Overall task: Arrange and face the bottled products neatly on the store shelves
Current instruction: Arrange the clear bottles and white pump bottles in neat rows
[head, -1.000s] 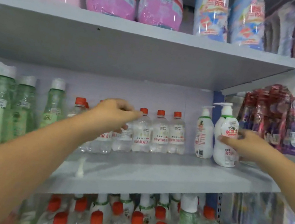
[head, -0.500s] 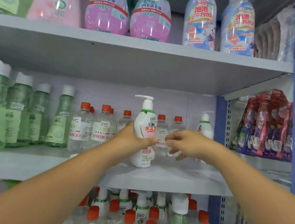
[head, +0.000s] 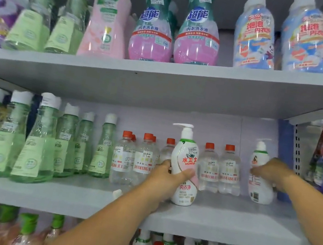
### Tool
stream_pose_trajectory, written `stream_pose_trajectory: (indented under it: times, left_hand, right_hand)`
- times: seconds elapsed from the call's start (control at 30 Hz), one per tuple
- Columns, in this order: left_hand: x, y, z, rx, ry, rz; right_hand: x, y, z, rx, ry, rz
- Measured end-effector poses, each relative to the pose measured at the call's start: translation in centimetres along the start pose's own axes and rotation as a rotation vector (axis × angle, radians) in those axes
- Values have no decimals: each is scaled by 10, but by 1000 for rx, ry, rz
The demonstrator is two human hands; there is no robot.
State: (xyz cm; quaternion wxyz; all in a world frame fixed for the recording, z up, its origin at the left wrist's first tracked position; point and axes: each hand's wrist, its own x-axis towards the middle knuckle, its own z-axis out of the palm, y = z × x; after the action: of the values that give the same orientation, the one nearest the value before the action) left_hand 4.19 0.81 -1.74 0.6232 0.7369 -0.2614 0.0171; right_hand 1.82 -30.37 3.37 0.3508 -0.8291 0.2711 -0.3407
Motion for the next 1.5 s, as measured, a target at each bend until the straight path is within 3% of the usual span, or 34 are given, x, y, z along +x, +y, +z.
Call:
stream_pose_trajectory:
  times: [0.33,0.63,0.77,1.03,1.13,1.3,1.5]
  left_hand:
    - [-19,13,-1,68,-33,106]
    - [-149,9,-35,-10,0,289]
    - [-188,-59,-26,5,-68,178]
    - [-170,-215,4,30,100,-116]
    - [-164,-234,11,134,150,-100]
    - [-159,-245,18,116,152,-81]
    - [-154,-254,22,349,233,24]
  right_hand:
    - [-142,-54,-1,231,-315,-292]
    - [-262,-27,-37,346,-99,-503]
    - [-294,37,-14,358,-57,-386]
    - [-288,179,57,259,132,-83]
    - [-279,201,72,183,116,-67]
    - [-266,222,91,84,137,-15]
    - [-254,227,106,10,123,21]
